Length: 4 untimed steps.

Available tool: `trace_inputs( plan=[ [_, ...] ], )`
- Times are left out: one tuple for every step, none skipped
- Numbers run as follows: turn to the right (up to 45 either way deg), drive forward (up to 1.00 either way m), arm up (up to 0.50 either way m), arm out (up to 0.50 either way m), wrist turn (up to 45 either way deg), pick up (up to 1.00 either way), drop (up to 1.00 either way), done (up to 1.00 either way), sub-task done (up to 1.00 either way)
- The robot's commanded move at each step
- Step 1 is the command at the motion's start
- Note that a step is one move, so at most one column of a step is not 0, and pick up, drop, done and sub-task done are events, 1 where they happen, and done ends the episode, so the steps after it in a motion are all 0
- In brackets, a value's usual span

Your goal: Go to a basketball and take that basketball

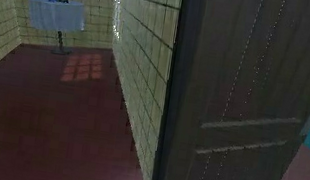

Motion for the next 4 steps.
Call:
trace_inputs(
  plan=[
    [27.0,0.0,0.0,0.0,0.0,0.0,0.0,0.0,0.0],
    [0.0,0.45,0.0,0.0,0.0,0.0,0.0,0.0,0.0],
    [42.0,0.0,0.0,0.0,0.0,0.0,0.0,0.0,0.0],
    [0.0,0.1,0.0,0.0,0.0,0.0,0.0,0.0,0.0]
  ],
)
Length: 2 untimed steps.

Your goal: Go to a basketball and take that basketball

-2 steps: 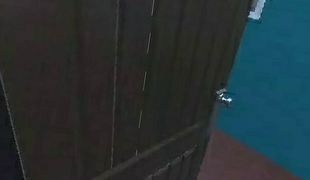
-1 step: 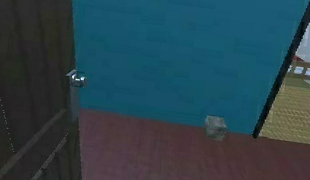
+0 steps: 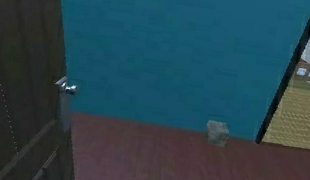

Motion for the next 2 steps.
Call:
trace_inputs(
  plan=[
    [0.0,0.3,0.0,0.0,0.0,0.0,0.0,0.0,0.0],
    [45.0,0.0,0.0,0.0,0.0,0.0,0.0,0.0,0.0]
  ],
)
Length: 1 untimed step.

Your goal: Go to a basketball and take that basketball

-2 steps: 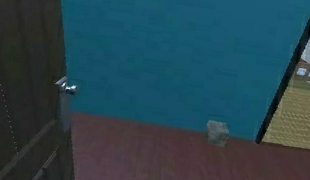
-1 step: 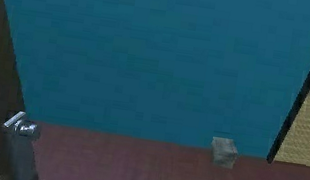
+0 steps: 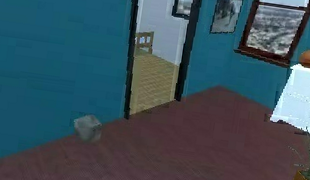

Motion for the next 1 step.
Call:
trace_inputs(
  plan=[
    [24.0,0.0,0.0,0.0,0.0,0.0,0.0,0.0,0.0]
  ],
)
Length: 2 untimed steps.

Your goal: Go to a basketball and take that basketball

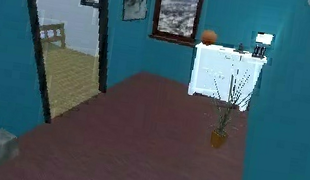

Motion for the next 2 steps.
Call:
trace_inputs(
  plan=[
    [0.0,1.0,0.0,0.0,0.0,0.0,0.0,0.0,0.0],
    [0.0,0.8,0.0,0.0,0.0,0.0,0.0,0.0,0.0]
  ],
)
